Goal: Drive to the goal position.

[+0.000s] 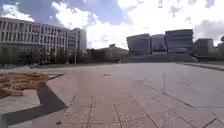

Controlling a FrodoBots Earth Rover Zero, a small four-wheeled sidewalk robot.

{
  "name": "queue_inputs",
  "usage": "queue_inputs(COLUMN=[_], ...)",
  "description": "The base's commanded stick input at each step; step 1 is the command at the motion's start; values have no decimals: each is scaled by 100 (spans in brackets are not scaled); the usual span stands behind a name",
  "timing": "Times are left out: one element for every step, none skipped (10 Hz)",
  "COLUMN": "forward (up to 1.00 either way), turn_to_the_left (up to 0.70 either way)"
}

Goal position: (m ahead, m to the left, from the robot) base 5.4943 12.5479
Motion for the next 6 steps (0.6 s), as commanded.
queue_inputs(forward=[70, 70, 70, 70, 70, 70], turn_to_the_left=[0, 0, 0, 9, 25, 35])
